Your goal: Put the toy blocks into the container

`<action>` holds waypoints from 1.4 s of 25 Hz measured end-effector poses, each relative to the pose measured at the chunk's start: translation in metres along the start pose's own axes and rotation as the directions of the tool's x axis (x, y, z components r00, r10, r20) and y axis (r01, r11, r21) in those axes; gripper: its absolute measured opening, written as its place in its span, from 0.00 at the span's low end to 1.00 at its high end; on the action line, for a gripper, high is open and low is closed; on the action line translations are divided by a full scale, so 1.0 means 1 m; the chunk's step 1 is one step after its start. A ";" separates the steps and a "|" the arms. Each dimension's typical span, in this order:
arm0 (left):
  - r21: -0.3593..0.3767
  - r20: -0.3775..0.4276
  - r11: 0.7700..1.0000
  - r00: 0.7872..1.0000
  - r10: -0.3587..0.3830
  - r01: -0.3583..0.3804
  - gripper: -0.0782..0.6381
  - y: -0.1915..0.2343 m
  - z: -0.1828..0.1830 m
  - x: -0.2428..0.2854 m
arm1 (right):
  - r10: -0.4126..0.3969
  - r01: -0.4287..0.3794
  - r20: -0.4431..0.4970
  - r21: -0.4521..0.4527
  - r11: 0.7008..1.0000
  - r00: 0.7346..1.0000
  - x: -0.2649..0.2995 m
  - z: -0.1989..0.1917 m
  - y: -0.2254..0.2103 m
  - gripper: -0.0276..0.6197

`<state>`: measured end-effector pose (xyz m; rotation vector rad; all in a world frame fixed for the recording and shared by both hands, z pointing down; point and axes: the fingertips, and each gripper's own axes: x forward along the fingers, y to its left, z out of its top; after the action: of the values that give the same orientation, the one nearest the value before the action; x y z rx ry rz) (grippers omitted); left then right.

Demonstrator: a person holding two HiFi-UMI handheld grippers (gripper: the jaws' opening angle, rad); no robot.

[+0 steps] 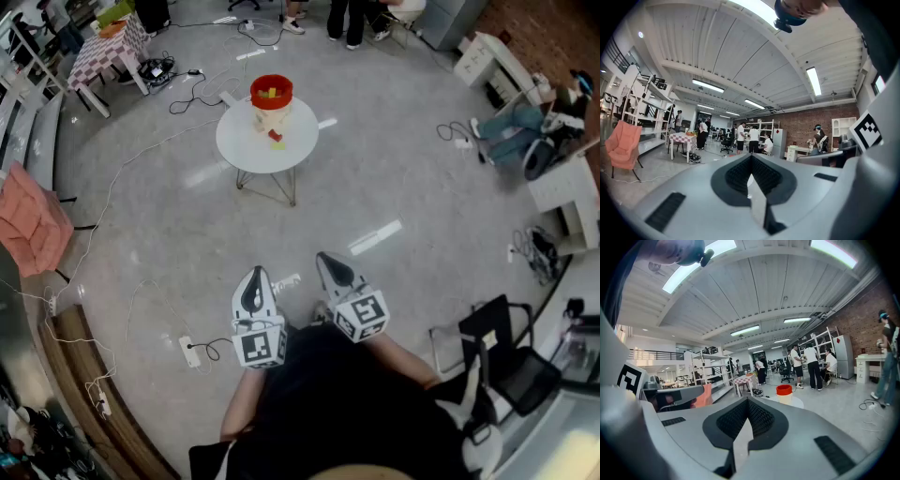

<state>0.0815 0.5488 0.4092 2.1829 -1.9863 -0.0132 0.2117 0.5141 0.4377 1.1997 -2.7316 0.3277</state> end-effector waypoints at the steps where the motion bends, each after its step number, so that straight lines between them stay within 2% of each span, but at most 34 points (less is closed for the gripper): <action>1: -0.001 -0.001 1.000 1.000 0.000 0.000 0.10 0.001 -0.001 0.000 | -0.001 0.001 -0.002 0.003 1.000 1.000 0.000 0.001 0.001 0.02; 12: -0.015 0.000 1.000 1.000 -0.015 0.015 0.10 0.014 0.000 -0.002 | -0.014 0.014 0.016 0.021 1.000 1.000 0.008 0.008 0.011 0.02; 21: -0.036 -0.003 0.999 0.999 -0.040 0.040 0.10 0.043 -0.003 -0.009 | -0.050 0.050 0.004 0.008 0.999 0.999 0.023 0.000 0.035 0.02; 25: -0.019 0.002 0.998 0.998 -0.065 0.065 0.10 0.060 -0.004 -0.010 | -0.077 0.077 0.008 0.011 0.997 0.997 0.034 -0.004 0.045 0.02; 30: -0.041 0.007 0.996 0.997 -0.075 0.075 0.10 0.072 -0.005 -0.002 | -0.092 0.092 0.008 0.009 0.996 0.996 0.049 -0.004 0.048 0.02; 35: -0.028 -0.006 0.997 0.997 -0.072 0.072 0.10 0.084 -0.010 0.025 | -0.089 0.089 0.009 0.011 0.996 0.996 0.076 -0.005 0.034 0.02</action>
<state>0.0031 0.5181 0.4339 2.2330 -1.8909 -0.0436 0.1358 0.4837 0.4537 1.3234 -2.6772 0.3267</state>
